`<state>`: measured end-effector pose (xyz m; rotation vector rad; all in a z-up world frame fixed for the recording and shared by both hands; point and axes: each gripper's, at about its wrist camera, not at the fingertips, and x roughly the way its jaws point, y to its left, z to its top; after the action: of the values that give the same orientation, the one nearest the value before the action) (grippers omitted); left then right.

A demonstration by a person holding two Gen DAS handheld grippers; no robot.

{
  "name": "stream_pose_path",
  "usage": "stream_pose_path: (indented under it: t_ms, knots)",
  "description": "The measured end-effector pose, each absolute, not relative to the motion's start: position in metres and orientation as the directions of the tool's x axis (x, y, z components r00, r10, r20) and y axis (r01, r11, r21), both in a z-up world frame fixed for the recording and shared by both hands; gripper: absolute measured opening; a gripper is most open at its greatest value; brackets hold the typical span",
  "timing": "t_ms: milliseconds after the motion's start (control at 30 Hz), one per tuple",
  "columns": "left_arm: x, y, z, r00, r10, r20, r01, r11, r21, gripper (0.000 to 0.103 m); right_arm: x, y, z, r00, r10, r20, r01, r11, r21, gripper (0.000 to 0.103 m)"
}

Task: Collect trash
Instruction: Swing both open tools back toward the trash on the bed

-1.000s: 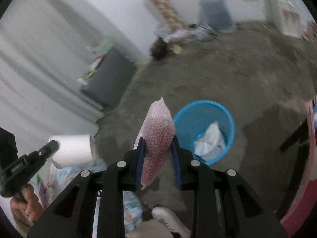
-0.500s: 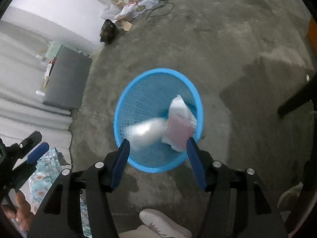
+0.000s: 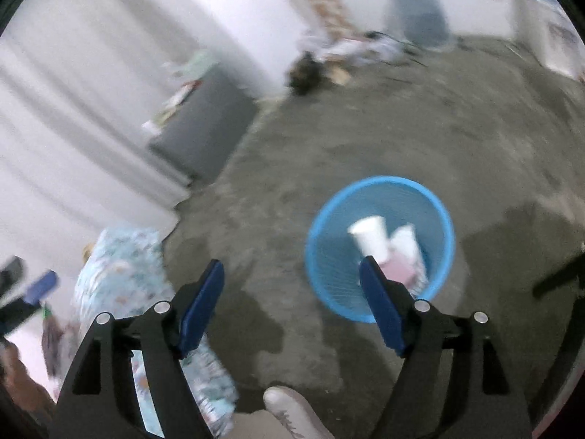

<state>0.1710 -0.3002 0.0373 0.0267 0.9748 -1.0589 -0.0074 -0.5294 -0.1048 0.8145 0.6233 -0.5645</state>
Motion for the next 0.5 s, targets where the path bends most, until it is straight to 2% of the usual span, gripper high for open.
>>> stream_pose_path:
  t_ms: [100, 200, 400, 500]
  knots:
    - [0.166, -0.218, 0.066, 0.237, -0.754, -0.613, 0.713, 0.564, -0.418, 0.071, 0.012, -0.502, -0.095, 0.702, -0.153, -0.696, 0.605, 0.644, 0.468, 0.075]
    - [0.161, -0.138, 0.085, 0.392, -0.724, -0.568, 0.668, 0.649, -0.365, 0.071, 0.03, -0.475, -0.084, 0.719, -0.077, -0.691, 0.541, 0.686, 0.487, 0.074]
    - [0.146, -0.005, 0.089, 0.659, -0.573, -0.487, 0.503, 0.817, -0.282, 0.071, 0.071, -0.409, -0.047, 0.767, 0.11, -0.633, 0.352, 0.753, 0.557, 0.074]
    - [0.146, 0.042, 0.068, 0.733, -0.455, -0.506, 0.387, 0.89, -0.24, 0.071, 0.101, -0.373, -0.028, 0.765, 0.207, -0.61, 0.254, 0.772, 0.582, 0.074]
